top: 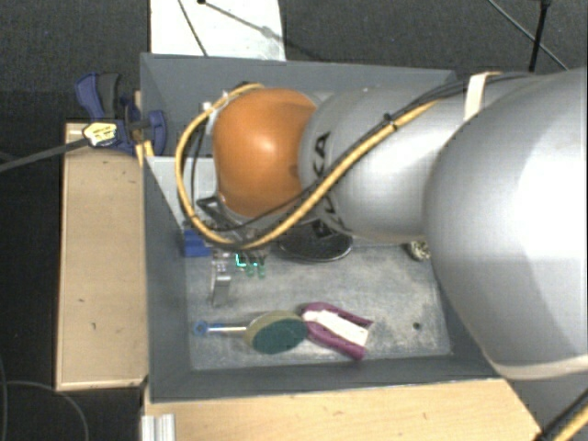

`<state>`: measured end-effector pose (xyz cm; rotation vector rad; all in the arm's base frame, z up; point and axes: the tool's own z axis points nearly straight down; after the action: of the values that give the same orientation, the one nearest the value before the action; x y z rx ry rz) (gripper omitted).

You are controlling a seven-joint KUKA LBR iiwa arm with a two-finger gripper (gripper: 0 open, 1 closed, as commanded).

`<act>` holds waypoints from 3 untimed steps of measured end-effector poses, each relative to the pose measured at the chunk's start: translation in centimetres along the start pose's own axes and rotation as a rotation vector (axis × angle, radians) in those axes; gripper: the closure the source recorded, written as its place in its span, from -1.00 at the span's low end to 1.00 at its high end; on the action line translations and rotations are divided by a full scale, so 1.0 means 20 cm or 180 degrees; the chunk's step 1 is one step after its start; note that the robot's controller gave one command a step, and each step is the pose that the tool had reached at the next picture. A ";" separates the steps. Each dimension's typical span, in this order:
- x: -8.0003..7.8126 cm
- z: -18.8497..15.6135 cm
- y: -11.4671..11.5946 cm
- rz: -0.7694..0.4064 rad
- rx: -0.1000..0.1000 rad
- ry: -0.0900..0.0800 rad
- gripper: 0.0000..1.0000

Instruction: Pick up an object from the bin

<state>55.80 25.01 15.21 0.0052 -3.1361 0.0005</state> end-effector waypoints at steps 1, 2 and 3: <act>0.32 0.21 -0.24 -0.0577 0.0005 -0.0006 -1.00; 0.31 0.42 -0.36 -0.0336 0.0003 -0.0009 -1.00; 0.31 0.41 -0.35 -0.0327 -0.0003 -0.0017 1.00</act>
Offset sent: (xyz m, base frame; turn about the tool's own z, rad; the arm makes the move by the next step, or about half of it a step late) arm -0.0630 -0.0468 -0.0395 -0.1830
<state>49.62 17.89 7.00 0.1664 -3.1371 -0.0013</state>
